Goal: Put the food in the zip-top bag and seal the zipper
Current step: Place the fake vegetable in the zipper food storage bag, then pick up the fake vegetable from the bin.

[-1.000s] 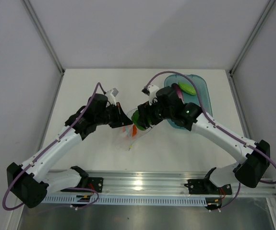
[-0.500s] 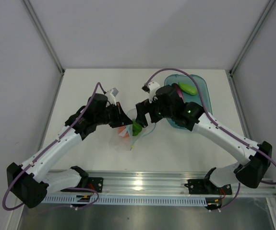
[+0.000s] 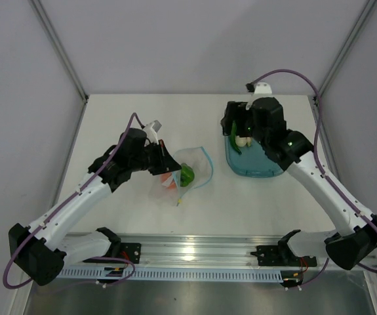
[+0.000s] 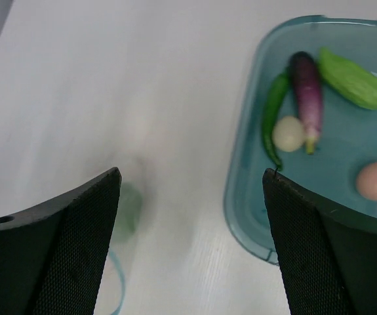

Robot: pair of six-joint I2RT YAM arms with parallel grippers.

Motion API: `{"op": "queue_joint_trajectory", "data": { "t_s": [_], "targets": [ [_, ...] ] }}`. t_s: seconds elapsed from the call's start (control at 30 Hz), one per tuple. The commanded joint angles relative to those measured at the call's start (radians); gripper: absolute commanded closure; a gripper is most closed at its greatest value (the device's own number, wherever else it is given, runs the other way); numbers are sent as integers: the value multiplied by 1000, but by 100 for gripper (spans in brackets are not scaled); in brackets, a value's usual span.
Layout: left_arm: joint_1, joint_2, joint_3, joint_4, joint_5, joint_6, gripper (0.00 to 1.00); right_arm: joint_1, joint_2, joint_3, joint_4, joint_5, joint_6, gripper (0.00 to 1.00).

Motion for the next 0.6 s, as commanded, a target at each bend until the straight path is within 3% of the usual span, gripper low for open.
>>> {"op": "queue_joint_trajectory", "data": {
  "t_s": [0.0,0.3,0.57],
  "targets": [
    [6,-33,22,13,-11,15,99,-118,13,-9,48,84,75,11],
    [5,-35,3,21,-4,17,99,-345,173,-24,11,170,191,9],
    [6,-22,-6,30,1,17,100,-398,380,-47,-31,241,220,6]
  ]
}}
